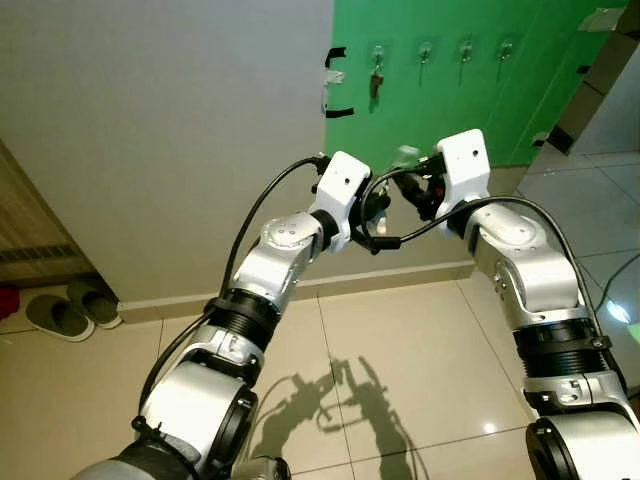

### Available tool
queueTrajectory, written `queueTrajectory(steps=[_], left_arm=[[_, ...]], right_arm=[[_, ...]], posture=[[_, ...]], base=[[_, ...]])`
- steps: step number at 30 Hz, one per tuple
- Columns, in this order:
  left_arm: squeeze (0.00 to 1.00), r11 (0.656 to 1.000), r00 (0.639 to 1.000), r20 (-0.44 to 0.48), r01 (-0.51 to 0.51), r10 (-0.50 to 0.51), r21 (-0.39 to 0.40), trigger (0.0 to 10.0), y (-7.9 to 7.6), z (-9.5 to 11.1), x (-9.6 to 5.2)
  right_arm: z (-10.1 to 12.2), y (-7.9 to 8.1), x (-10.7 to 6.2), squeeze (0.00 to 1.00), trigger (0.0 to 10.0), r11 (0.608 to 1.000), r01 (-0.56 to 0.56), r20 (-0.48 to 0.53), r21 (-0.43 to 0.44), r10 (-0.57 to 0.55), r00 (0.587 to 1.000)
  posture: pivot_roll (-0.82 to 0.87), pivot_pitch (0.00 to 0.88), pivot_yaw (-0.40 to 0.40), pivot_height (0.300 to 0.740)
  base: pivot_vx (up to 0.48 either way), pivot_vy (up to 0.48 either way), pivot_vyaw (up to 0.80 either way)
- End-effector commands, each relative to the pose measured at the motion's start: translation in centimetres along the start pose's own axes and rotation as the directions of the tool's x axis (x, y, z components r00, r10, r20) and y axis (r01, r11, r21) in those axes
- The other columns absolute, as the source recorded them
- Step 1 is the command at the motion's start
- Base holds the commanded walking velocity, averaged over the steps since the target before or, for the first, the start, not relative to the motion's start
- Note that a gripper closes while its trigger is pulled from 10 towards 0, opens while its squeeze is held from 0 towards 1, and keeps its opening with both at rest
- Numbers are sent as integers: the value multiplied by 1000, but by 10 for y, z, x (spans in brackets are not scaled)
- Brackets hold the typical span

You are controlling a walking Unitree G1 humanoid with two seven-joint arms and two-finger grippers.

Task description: Hang keys on a hook

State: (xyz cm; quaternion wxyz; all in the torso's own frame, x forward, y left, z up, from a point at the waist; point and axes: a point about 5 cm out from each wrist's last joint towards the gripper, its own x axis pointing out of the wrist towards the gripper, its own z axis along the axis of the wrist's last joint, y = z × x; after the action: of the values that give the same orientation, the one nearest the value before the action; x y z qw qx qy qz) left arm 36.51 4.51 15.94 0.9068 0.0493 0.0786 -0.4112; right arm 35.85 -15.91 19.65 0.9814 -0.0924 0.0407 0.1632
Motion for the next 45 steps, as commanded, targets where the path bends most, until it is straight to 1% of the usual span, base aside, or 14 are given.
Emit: queueTrajectory(steps=[1, 6, 8, 9, 10, 11, 14, 15, 16, 19, 23, 31, 39, 45], left_arm=[[0, 999, 999, -13, 43, -43, -5, 0, 0, -1, -4], [0, 974, 981, -13, 191, -194, -123, 0, -7, -7, -17], [0, 949, 976, 87, 214, -199, -230, 0, -7, -2, -22], [0, 936, 972, 128, 225, -197, -269, 0, -7, -1, -25], [0, 936, 972, 128, 225, -197, -269, 0, -7, -1, -25], [0, 925, 966, 178, 236, -189, -299, 0, -7, 1, -29], [0, 933, 968, 250, 114, -27, -342, 0, 5, -7, -49], [0, 944, 971, 228, 13, 66, -329, 3608, 12, -15, -57], [0, 945, 969, 204, -71, 142, -318, 10000, 17, -23, -64], [0, 937, 952, 140, -228, 272, -266, 10000, 22, -43, -82], [0, 862, 870, 84, -462, 487, -211, 10000, 25, -65, -107], [0, 752, 753, 65, -642, 655, -150, 10000, 15, -91, -146], [0, 768, 770, -21, -638, 638, -52, 10000, -4, -106, -164], [0, 776, 777, -112, -628, 620, -62, 10000, -28, -130, -194]], right_arm=[[3, -13, -2, 1000, 10000, 998, 51, 15, -20, -51, 999], [4, -26, -1, 1000, 10000, 994, 102, 27, -49, -100, 995], [1, -24, -1, 1000, 10000, 992, 114, 33, -48, -112, 993], [-1, -22, -1, 667, 10000, 992, 119, 34, -39, -117, 993], [-1, -22, -1, 667, 10000, 992, 119, 34, -39, -117, 993], [-4, -19, -2, 0, 10000, 992, 129, 39, -8, -129, 991], [-24, -7, -17, 0, 10000, 974, 180, 76, 137, -191, 979], [-33, -4, -24, 0, 10000, 969, 211, 83, 129, -223, 971], [-43, -1, -32, 0, 10000, 965, 236, 80, 115, -246, 966], [-70, 5, -50, 0, 10000, 936, 307, 42, 173, -319, 947], [-108, 18, -84, 0, 10000, 897, 393, -4, 203, -401, 916], [-124, 32, -124, 0, 10000, 895, 423, 7, 145, -428, 904], [-116, 48, -135, 0, 10000, 921, 351, 9, 169, -358, 934], [-139, 49, -175, 0, 10000, 923, 354, -120, 147, -339, 933]], posture=[[-85, 0, 50, 740], [-78, 0, 46, 740], [-73, 0, 44, 740], [-73, 0, 44, 740], [-73, 0, 44, 740], [-71, 0, 42, 740], [-72, 0, 44, 740], [-70, 0, 44, 740], [-69, 0, 43, 740], [-61, 0, 39, 740], [-50, 0, 36, 740], [-47, 0, 31, 740], [-49, 0, 12, 740], [-30, 0, -11, 740]], base=[[0, 0, 0], [0, 0, 0], [0, 0, 0], [0, 0, 0], [0, 0, 0], [0, 0, 0], [0, 0, 0], [0, 0, 0], [0, 0, 0], [0, 0, 0], [0, 0, 0], [0, 0, 0], [0, 0, 0], [0, 0, 0]])
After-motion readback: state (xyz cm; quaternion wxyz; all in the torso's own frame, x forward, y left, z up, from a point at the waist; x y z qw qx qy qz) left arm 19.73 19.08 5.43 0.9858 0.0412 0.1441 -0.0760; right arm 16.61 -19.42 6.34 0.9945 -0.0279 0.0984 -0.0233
